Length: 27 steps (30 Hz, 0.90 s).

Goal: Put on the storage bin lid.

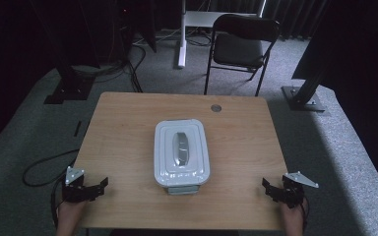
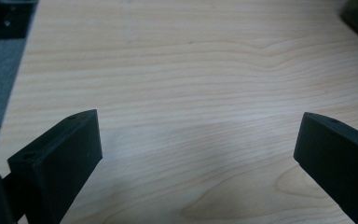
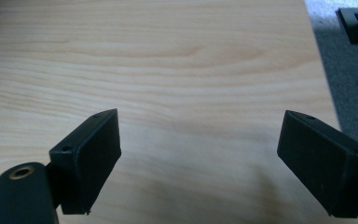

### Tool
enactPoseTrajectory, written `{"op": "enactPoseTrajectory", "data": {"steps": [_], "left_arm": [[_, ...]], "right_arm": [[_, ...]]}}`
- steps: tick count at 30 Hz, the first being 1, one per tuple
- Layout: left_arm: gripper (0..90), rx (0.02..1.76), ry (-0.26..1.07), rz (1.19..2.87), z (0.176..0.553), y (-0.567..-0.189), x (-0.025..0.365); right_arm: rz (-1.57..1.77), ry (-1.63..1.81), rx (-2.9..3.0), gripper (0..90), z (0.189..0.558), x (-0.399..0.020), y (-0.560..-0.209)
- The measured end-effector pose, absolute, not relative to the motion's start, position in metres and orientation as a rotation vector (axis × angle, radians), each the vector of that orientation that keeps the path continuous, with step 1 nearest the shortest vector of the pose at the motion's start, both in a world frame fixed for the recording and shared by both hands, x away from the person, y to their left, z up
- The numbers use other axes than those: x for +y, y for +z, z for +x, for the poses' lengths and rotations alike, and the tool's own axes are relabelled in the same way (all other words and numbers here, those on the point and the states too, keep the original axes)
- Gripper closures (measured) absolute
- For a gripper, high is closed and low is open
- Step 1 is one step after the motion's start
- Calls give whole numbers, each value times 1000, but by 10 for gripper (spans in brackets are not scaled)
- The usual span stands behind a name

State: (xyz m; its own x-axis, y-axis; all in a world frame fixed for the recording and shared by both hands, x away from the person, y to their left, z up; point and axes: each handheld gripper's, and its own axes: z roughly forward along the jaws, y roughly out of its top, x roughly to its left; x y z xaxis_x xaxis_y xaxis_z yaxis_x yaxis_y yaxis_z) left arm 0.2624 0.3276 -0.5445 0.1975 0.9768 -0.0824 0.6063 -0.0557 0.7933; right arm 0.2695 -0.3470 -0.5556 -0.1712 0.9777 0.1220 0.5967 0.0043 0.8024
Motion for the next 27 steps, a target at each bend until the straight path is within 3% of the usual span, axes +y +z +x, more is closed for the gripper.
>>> {"op": "enactPoseTrajectory", "data": {"steps": [18,27], "left_arm": [[17,1732,795,1675,252,-554,340],[17,1756,842,1656,253,-554,343]], "right_arm": [[1686,964,1748,126,261,-364,-562],[1709,924,1739,127,265,-364,-562]]}}
